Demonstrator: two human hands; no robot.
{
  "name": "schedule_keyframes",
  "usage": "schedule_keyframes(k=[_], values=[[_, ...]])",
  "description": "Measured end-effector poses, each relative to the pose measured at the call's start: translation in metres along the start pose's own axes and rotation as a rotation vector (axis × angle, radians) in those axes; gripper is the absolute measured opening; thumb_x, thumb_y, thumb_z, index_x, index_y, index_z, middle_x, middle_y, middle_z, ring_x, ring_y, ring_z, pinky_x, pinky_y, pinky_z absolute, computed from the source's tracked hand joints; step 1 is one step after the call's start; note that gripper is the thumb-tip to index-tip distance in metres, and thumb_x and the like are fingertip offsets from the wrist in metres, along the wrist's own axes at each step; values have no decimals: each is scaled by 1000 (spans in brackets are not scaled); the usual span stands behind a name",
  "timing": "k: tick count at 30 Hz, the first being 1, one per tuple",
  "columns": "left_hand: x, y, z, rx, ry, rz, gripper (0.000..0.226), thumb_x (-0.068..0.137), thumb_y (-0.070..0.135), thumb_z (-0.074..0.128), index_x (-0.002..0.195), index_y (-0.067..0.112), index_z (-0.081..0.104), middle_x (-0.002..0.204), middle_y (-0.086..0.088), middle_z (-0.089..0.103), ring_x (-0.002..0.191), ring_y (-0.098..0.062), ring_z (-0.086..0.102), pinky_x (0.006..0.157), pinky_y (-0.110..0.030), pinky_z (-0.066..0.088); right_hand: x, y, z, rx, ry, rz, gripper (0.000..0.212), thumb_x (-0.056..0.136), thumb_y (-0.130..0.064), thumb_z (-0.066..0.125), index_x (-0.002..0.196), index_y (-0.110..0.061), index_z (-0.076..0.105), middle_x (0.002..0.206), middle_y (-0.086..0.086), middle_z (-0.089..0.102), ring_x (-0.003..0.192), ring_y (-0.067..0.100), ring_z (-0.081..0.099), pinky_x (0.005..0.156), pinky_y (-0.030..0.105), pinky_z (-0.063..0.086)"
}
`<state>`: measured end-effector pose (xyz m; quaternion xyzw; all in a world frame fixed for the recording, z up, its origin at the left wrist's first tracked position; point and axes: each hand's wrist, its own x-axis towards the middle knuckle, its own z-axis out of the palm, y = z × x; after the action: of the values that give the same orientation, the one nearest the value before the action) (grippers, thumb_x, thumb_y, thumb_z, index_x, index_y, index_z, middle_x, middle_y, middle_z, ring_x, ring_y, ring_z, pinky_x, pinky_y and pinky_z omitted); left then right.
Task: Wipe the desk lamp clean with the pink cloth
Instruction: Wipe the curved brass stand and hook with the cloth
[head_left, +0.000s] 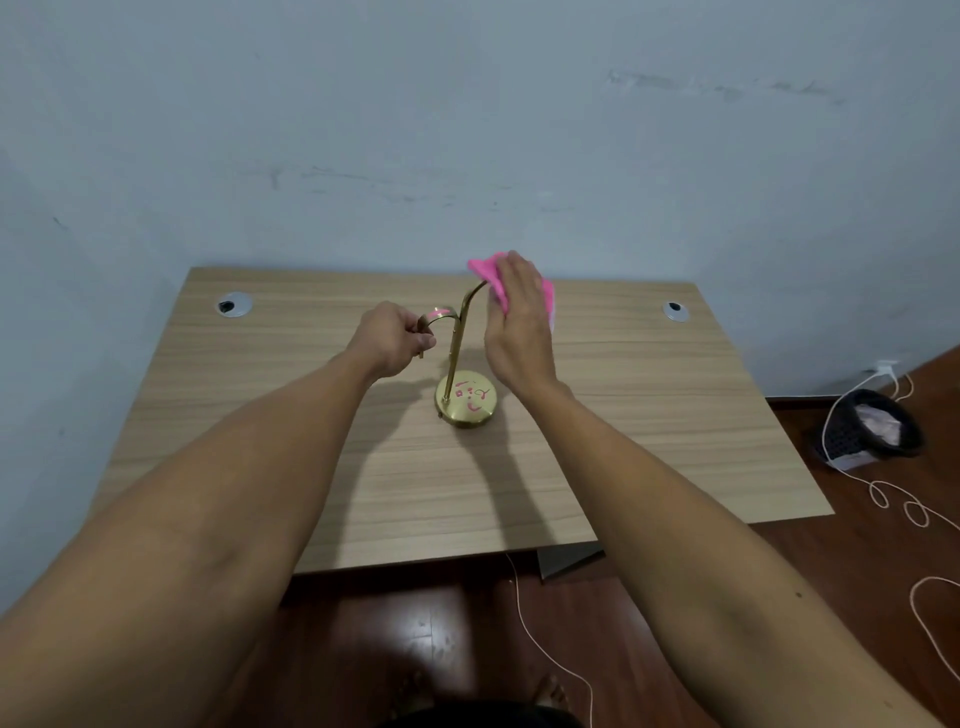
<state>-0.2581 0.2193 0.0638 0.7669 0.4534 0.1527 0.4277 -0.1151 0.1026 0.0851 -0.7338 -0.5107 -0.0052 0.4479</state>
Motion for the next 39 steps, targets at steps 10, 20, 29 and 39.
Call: schedule_keyframes(k=[10,20,29,39], values=[[1,1,-1,17,-11,15,9,86,14,74,85,5,76,81,-14,73,77,-20,65,76,-31,52,-17,1,14,-114,-142,-157,55,101,-4,49,154,0,36,167,16,24,156,42,2,129,46,4],[3,-2,-1,37,-10,37,9,85,14,76,85,5,78,83,-16,76,76,-19,66,82,-35,55,-65,30,17,4,-214,81,43,101,-2,46,140,-12,60,151,9,53,138,13,49,113,15,35],[1,1,-3,48,-31,45,9,85,13,75,87,4,77,83,-16,75,76,-20,66,81,-34,54,-6,-20,3,993,281,1000,21,102,-22,50,96,-10,66,98,15,71,87,32,71,73,39,56],[1,6,-1,134,-30,61,8,86,15,73,86,7,77,86,-15,76,82,-26,69,79,-35,53,31,-62,4,826,319,961,43,106,-43,34,77,-16,52,80,9,62,82,36,70,73,33,60]])
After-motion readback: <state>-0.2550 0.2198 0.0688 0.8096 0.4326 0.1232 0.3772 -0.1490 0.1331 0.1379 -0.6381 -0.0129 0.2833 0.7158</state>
